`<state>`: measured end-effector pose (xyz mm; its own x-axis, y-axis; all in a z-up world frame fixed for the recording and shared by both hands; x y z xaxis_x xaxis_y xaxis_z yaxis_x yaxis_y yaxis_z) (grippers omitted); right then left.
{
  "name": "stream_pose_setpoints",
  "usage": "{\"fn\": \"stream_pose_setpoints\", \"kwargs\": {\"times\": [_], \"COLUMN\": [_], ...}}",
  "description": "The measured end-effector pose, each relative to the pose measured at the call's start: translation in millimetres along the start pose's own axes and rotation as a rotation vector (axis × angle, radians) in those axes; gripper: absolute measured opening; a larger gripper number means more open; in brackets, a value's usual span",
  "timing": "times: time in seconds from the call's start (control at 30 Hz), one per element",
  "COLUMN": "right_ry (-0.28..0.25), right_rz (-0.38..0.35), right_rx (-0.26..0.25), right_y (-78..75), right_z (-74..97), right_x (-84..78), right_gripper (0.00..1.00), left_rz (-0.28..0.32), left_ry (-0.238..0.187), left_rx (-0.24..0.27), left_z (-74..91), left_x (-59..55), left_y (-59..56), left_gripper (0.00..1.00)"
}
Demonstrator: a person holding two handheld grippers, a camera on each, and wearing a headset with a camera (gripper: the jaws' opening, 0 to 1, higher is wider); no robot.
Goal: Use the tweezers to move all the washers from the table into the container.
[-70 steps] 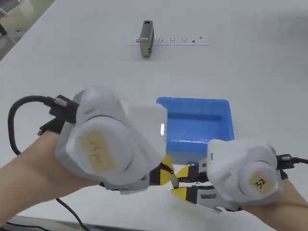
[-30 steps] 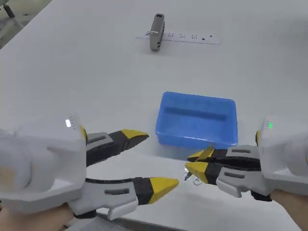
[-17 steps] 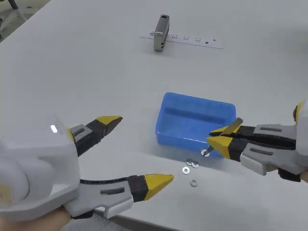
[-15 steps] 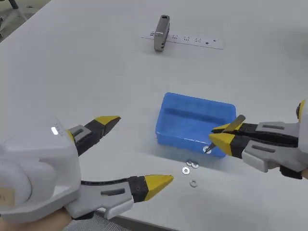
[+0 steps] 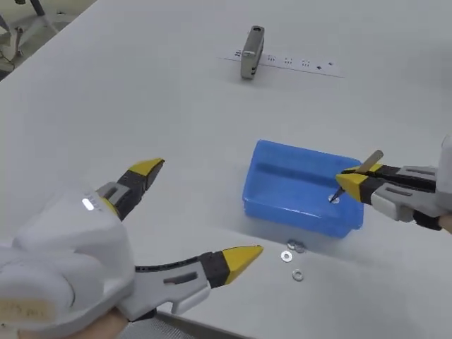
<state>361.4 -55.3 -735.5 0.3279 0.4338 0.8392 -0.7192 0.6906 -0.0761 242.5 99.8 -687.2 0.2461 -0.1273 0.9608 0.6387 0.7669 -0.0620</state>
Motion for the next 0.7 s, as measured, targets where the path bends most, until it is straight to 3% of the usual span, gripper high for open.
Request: {"fn": "stream_pose_setpoints", "kwargs": {"times": [0.23,0.7], "right_ry": [0.026,0.038], "right_rz": [0.001,0.007], "right_rx": [-0.007,-0.012], "right_y": [-3.2,-2.9], "right_z": [-16.0,-17.5], "right_x": [-10.8,-16.0], "right_gripper": [0.02,0.02], "left_rz": [0.000,0.010], "left_ry": [0.026,0.034], "left_rx": [-0.016,-0.005], "left_z": [-1.8,-0.8], "left_x": [-4.2,-7.0], "left_y": [-1.8,1.3], "left_gripper": [0.95,0.93]}}
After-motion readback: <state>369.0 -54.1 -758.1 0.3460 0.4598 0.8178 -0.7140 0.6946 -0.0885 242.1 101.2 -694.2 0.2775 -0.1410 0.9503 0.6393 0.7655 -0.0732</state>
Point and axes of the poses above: the centre of the closed fingertips' face, and the gripper's own axes: z roughly backward along the fingers, y roughly to its left, x roughly out of its top, the point moved 2 cm from there along z, roughly backward along the fingers, and after that the axes turned 14 degrees about -x, right-handed, at the moved point
